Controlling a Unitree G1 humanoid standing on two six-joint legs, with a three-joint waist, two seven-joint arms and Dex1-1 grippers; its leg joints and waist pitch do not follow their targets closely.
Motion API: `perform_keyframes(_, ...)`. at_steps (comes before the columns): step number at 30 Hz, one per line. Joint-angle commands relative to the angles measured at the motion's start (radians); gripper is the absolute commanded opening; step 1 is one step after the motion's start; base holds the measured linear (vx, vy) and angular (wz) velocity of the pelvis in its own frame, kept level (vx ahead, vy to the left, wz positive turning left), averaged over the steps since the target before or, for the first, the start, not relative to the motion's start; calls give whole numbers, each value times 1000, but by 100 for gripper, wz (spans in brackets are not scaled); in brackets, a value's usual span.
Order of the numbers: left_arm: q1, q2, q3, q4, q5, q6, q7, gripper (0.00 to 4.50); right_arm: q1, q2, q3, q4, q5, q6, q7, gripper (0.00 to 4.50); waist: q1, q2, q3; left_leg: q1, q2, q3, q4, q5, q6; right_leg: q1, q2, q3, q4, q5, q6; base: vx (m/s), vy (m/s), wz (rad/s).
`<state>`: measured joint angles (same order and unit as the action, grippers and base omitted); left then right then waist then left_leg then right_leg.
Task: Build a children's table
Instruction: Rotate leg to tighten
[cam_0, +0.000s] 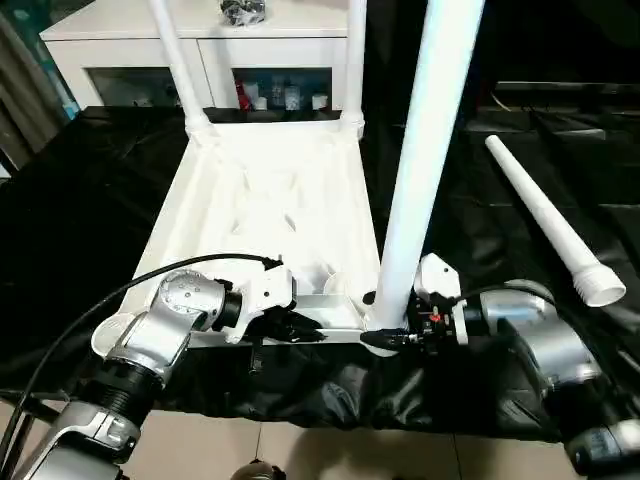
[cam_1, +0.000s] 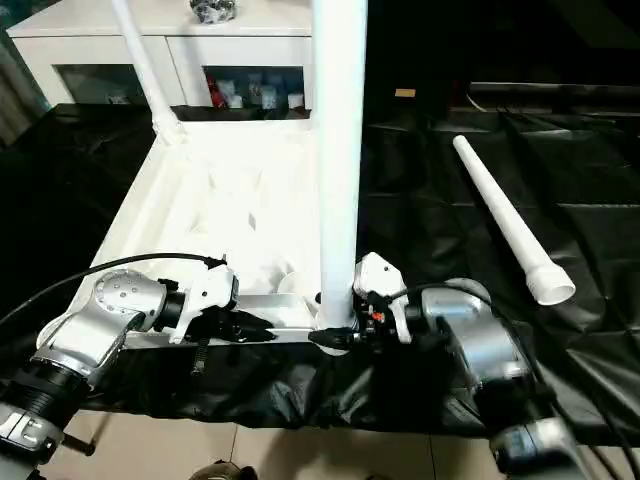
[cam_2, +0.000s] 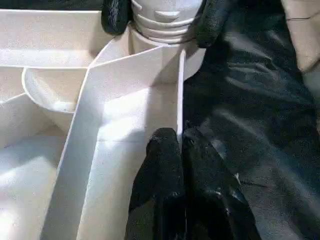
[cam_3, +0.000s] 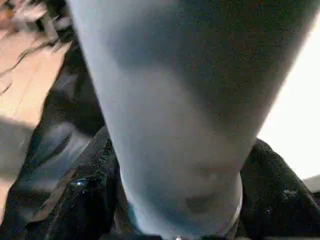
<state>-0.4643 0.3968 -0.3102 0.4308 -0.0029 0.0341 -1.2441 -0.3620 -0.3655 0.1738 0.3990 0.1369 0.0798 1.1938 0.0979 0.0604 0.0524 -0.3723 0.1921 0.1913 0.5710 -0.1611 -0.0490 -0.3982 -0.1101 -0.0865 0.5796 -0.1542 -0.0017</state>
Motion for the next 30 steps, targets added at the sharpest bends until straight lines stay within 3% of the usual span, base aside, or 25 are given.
perform_keyframes(1, -16, -65, -6, -4, 28, 29, 134, 0, 22, 76, 25, -20, 8, 3, -100, 272, -3, -15, -67, 14, 37, -16, -70, -344, 20, 42, -41, 39, -68, -344, -203, 0, 0, 0)
perform_keyframes(5, -40, -154, 7, 3, 73, 89, 311, 0, 33, 183, -41, 20, -23, 15, -361, 272, -14, -14, -57, 20, 33, -21, -74, -396, -6, 33, -45, 38, -84, -489, -153, 0, 0, 0)
perform_keyframes(6, -41, -166, 10, 0, 70, 100, 324, 0, 31, 194, -45, 28, -31, 13, -390, 272, -21, -16, -54, 22, 29, -23, -73, -414, -13, 31, -45, 33, -93, -549, -129, 0, 0, 0)
perform_keyframes(7, -43, -193, 14, -9, 72, 132, 361, 0, 27, 219, -55, 45, -51, 8, -463, 272, -23, -9, -54, 22, 28, -26, -73, -422, -15, 31, -47, 30, -98, -585, -106, 0, 0, 0)
perform_keyframes(8, -43, -193, 14, -9, 72, 132, 361, 0, 27, 219, -55, 45, -51, 8, -463, 272, -28, -14, -51, 23, 24, -27, -72, -441, -13, 28, -44, 25, -107, -619, -86, 0, 0, 0)
perform_keyframes(9, -38, -248, 12, -29, 83, 171, 428, 0, 18, 280, -81, 60, -70, 16, -595, 272, -30, -3, -51, 27, 25, -28, -72, -449, -16, 25, -45, 26, -107, -623, -83, 0, 0, 0)
perform_keyframes(11, -27, -296, 4, -49, 103, 194, 497, 0, 7, 340, -101, 65, -96, 32, -731, 272, -44, -8, -51, 28, 21, -29, -71, -470, -19, 21, -41, 20, -115, -630, -76, 0, 0, 0)
perform_keyframes(12, -18, -311, -6, -58, 119, 191, 521, 0, 1, 365, -97, 63, -114, 30, -779, 272, -49, -1, -49, 27, 20, -30, -72, -477, -18, 21, -38, 18, -119, -634, -69, 0, 0, 0)
perform_keyframes(14, -8, -321, -11, -66, 125, 183, 529, 0, -1, 385, -92, 58, -117, 20, -795, 272, -55, 1, -54, 22, 20, -34, -73, -482, -9, 28, -39, 13, -119, -619, -60, 0, 0, 0)
perform_keyframes(16, 6, -328, -16, -75, 124, 174, 521, 0, -2, 407, -105, 48, -109, 8, -817, 342, -59, 4, -55, 17, 21, -36, -77, -477, 2, 30, -38, 14, -117, -579, -68, 0, 0, 0)
perform_keyframes(19, 7, -311, -20, -77, 122, 168, 504, 0, -7, 402, -115, 46, -95, 6, -804, 352, -62, 3, -58, 17, 22, -35, -78, -474, 12, 28, -37, 19, -111, -531, -91, 0, 0, 0)
perform_keyframes(20, 7, -294, -16, -77, 120, 163, 492, 0, -9, 384, -115, 47, -102, 2, -793, 365, -65, -5, -60, 13, 23, -34, -79, -465, 16, 31, -37, 20, -110, -518, -96, 0, 0, 0)
perform_keyframes(21, 7, -286, -14, -77, 119, 161, 487, 0, -9, 375, -113, 48, -107, 0, -789, 378, -62, 0, -61, 14, 24, -34, -78, -460, 16, 31, -39, 21, -106, -511, -100, 0, 0, 0)
perform_keyframes(22, 10, -278, -10, -82, 116, 155, 474, 0, -10, 363, -108, 47, -117, -5, -787, 386, -63, -3, -60, 13, 25, -31, -78, -453, 19, 29, -38, 23, -106, -498, -107, 0, 0, 0)
perform_keyframes(23, 16, -258, -9, -91, 109, 143, 444, 0, -10, 339, -104, 45, -119, -13, -762, 386, -63, -12, -61, 12, 24, -31, -77, -444, 22, 31, -39, 23, -105, -496, -108, 0, 0, 0)
perform_keyframes(24, 18, -249, -9, -94, 109, 139, 433, 0, -11, 331, -101, 45, -117, -16, -750, 391, -59, -4, -63, 11, 25, -31, -77, -427, 24, 34, -41, 25, -101, -481, -113, 0, 0, 0)
perform_keyframes(25, 27, -219, -12, -103, 96, 121, 384, 0, -16, 297, -94, 51, -113, -19, -697, 391, -60, -15, -63, 5, 25, -30, -77, -403, 32, 38, -42, 26, -99, -468, -115, 0, 0, 0)
perform_keyframes(26, 29, -213, -13, -105, 93, 117, 374, 0, -17, 290, -93, 52, -113, -20, -686, 391, -57, -11, -64, 5, 26, -29, -76, -388, 37, 38, -43, 28, -96, -457, -119, 0, 0, 0)
perform_keyframes(27, 35, -189, -13, -114, 85, 104, 339, 0, -24, 261, -88, 59, -110, -28, -637, 391, -58, -14, -65, 5, 27, -27, -75, -381, 39, 37, -42, 29, -94, -445, -123, 0, 0, 0)
perform_keyframes(28, 38, -178, -12, -117, 79, 98, 322, 0, -29, 248, -88, 62, -103, -26, -608, 391, -54, -10, -67, 8, 29, -26, -73, -367, 42, 36, -43, 31, -91, -416, -137, 0, 0, 0)
perform_keyframes(29, 41, -164, -9, -120, 68, 94, 297, 0, -34, 229, -84, 63, -90, -15, -557, 391, -55, -17, -67, 8, 30, -23, -73, -361, 45, 34, -41, 33, -90, -400, -146, 0, 0, 0)
perform_keyframes(30, 42, -151, -8, -119, 64, 87, 281, 0, -38, 212, -74, 65, -89, -16, -518, 391, -51, -13, -67, 9, 30, -22, -71, -349, 50, 35, -41, 34, -85, -375, -163, 0, 0, 0)
